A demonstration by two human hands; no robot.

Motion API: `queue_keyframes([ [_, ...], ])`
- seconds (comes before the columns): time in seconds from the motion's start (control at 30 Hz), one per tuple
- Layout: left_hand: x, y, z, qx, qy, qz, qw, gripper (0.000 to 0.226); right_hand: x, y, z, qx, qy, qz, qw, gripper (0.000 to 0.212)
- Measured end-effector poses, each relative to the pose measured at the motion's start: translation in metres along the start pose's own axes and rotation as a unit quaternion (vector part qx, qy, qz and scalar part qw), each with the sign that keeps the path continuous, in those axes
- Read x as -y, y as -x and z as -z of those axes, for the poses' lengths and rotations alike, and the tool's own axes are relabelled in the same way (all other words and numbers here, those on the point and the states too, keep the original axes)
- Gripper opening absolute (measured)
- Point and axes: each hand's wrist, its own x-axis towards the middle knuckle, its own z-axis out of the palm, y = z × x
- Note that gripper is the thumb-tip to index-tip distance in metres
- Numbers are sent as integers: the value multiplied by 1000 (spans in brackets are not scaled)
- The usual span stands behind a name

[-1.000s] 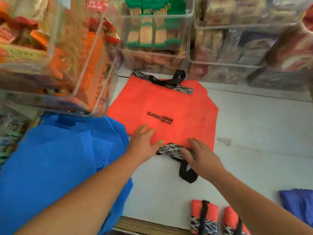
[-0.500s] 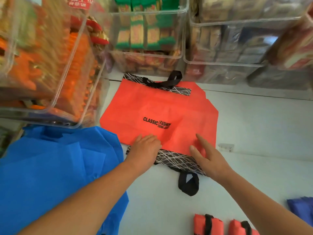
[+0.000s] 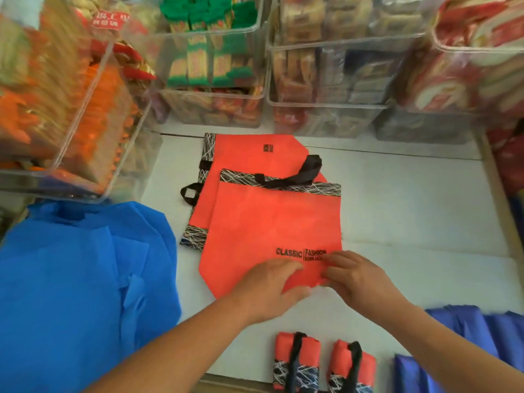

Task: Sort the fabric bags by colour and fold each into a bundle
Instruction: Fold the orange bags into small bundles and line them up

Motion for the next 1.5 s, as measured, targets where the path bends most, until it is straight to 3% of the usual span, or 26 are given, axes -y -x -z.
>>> queue_keyframes([
  [0.07, 28, 15, 1, 53, -87, 23, 995, 83, -11, 11, -1, 12, -91, -49, 995, 53],
  [0.1, 42, 22, 3, 61, -110, 25, 992, 85, -16, 13, 1, 13, -145, -81, 986, 50],
  [0.23, 65, 40, 20, 15, -57, 25, 998, 63, -30, 16, 30, 69, -272, -202, 938, 21],
  [0.3, 57, 39, 33, 36, 37, 79, 996, 46, -40, 19, 37, 91, -323, -274, 901, 40],
  [0.37, 48, 31, 47, 11, 149, 127, 981, 31, -45, 15, 45, 53, -345, -323, 880, 47],
  [0.47, 43, 13, 62, -82, 183, 171, 965, 48, -53, 6, 52, -3, -337, -364, 868, 34],
  [0.57, 58, -5, 59, -91, 107, 186, 972, 63, -60, -9, 46, 9, -280, -375, 884, 29],
  [0.67, 70, -22, 48, -102, 44, 176, 978, 53, -73, -24, 26, 14, -205, -390, 898, 19],
  [0.73, 74, -33, 42, -118, 0, 140, 983, 29, -79, -29, 8, -11, -167, -386, 907, 24],
  [0.8, 79, -41, 33, -118, -57, 116, 985, 22, -79, -31, -6, -12, -112, -381, 917, 23],
  [0.93, 75, -51, 23, -124, -108, 100, 981, 49, -77, -41, -20, -63, 47, -321, 944, 32],
  [1.03, 75, -54, 18, -138, -108, 87, 981, 65, -69, -53, -20, -114, 136, -188, 966, 31],
  [1.13, 77, -51, 15, -184, -69, 57, 979, 47, -59, -67, -25, -60, 44, -81, 994, 12],
  [1.2, 72, -47, 12, -205, -97, 54, 972, 44, -57, -76, -24, -25, -30, -111, 993, 18],
  [1.27, 65, -45, 13, -229, -140, 71, 961, 50, -58, -89, -19, -6, -108, -176, 978, 39],
  [1.33, 65, -47, 13, -239, -147, 86, 956, 39, -63, -103, -15, 4, -160, -232, 959, 55],
  [1.4, 72, -47, 9, -220, -115, 86, 965, 21, -67, -117, -13, 6, -125, -222, 967, 57],
  [1.5, 85, -39, -1, -200, -88, 44, 975, 14, -77, -127, -14, 15, -62, -112, 992, 59],
])
